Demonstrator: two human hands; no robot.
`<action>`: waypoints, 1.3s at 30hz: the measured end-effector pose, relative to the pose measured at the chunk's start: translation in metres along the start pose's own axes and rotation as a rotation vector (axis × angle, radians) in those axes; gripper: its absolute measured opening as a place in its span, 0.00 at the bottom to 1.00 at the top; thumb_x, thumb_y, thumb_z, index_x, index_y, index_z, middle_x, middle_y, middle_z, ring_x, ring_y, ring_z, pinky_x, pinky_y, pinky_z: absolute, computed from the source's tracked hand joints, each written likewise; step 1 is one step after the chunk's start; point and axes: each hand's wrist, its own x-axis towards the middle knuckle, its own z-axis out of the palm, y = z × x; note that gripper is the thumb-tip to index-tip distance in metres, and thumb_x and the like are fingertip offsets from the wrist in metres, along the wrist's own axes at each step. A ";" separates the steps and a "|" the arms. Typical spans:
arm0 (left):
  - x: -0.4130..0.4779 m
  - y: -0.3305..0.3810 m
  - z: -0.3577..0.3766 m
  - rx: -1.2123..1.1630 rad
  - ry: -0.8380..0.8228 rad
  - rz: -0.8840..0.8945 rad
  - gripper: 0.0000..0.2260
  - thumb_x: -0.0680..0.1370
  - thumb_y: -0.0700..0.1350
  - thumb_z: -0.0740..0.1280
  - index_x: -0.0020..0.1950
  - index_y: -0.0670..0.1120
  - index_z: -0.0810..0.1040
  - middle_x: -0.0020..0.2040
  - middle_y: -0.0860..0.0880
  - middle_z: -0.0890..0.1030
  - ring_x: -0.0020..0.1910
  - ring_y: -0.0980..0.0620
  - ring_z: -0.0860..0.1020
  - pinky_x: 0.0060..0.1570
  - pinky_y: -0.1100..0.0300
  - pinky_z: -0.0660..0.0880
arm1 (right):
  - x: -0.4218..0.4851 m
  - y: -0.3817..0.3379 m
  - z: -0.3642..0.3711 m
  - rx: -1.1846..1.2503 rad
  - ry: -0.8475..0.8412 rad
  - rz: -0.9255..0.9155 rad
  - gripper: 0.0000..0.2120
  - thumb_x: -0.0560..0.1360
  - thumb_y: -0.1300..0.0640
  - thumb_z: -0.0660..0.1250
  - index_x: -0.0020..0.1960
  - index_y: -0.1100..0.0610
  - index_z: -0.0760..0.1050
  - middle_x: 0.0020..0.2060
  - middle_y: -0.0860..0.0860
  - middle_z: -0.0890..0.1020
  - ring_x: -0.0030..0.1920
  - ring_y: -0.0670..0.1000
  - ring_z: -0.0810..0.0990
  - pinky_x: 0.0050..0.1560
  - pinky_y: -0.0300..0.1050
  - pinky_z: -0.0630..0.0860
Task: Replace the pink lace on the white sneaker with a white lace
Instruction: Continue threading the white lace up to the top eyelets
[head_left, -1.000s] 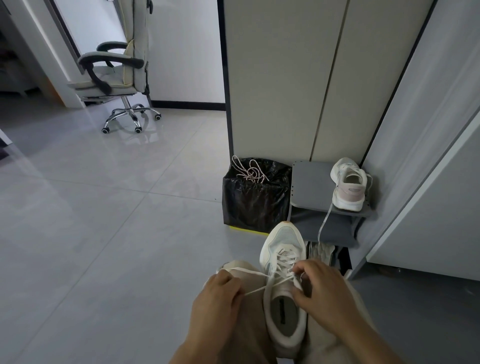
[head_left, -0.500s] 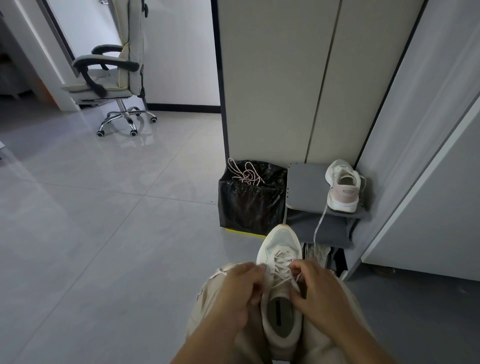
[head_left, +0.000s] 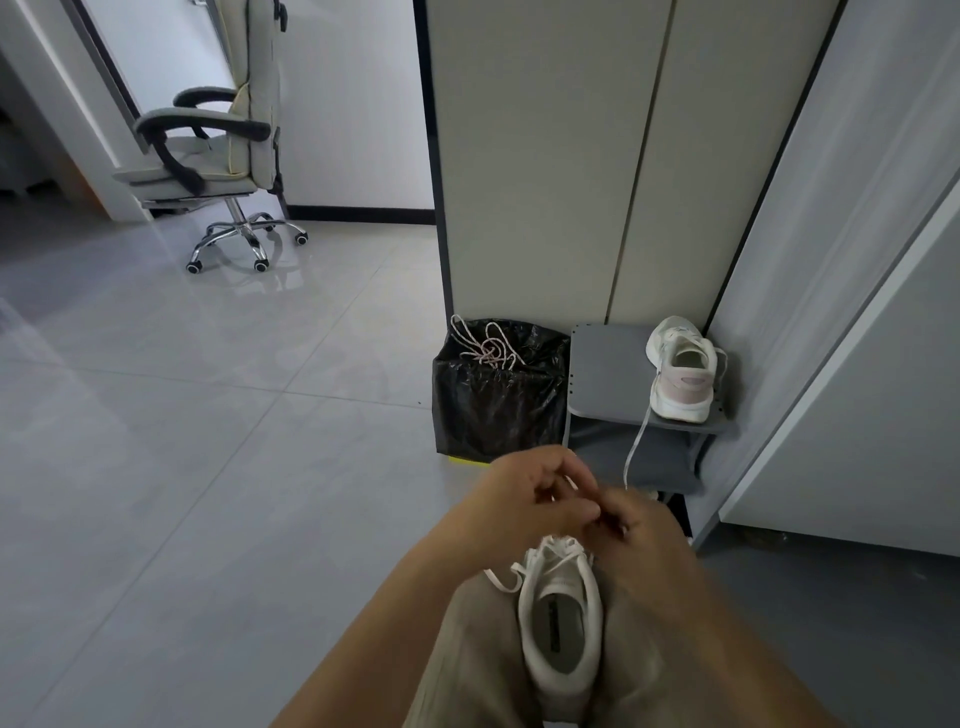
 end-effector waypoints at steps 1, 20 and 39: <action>0.000 -0.003 -0.005 -0.035 0.067 0.000 0.05 0.74 0.35 0.68 0.44 0.45 0.75 0.31 0.51 0.76 0.24 0.64 0.70 0.27 0.74 0.65 | 0.001 0.002 -0.007 -0.026 -0.009 0.010 0.06 0.72 0.62 0.69 0.44 0.52 0.80 0.36 0.48 0.82 0.39 0.45 0.80 0.37 0.32 0.72; -0.005 -0.065 0.003 0.469 0.151 -0.080 0.08 0.78 0.46 0.64 0.52 0.46 0.81 0.41 0.50 0.81 0.43 0.51 0.79 0.47 0.57 0.75 | 0.010 0.000 -0.021 -0.206 -0.169 0.071 0.03 0.74 0.53 0.68 0.41 0.49 0.80 0.29 0.45 0.80 0.32 0.38 0.78 0.38 0.30 0.71; -0.018 -0.084 0.037 0.452 0.258 0.061 0.13 0.77 0.51 0.62 0.52 0.46 0.82 0.48 0.51 0.81 0.40 0.65 0.72 0.41 0.75 0.62 | -0.012 0.023 -0.006 -0.654 -0.196 0.157 0.11 0.74 0.41 0.63 0.46 0.48 0.75 0.43 0.43 0.75 0.44 0.41 0.73 0.42 0.34 0.67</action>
